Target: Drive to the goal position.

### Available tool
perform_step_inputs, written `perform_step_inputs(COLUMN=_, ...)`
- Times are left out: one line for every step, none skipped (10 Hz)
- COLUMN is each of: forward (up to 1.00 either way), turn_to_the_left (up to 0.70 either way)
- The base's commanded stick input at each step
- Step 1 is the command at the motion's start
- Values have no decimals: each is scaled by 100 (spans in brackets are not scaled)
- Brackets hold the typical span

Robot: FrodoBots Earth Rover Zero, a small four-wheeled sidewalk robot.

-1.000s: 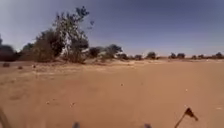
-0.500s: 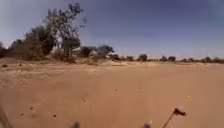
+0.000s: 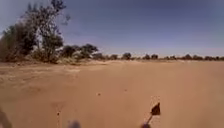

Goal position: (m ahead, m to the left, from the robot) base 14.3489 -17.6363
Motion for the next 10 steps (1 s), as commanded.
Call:
perform_step_inputs(forward=70, turn_to_the_left=0)
perform_step_inputs(forward=70, turn_to_the_left=0)
perform_step_inputs(forward=70, turn_to_the_left=0)
perform_step_inputs(forward=70, turn_to_the_left=0)
perform_step_inputs(forward=70, turn_to_the_left=0)
perform_step_inputs(forward=70, turn_to_the_left=0)
perform_step_inputs(forward=70, turn_to_the_left=0)
perform_step_inputs(forward=70, turn_to_the_left=0)
perform_step_inputs(forward=70, turn_to_the_left=0)
perform_step_inputs(forward=70, turn_to_the_left=0)
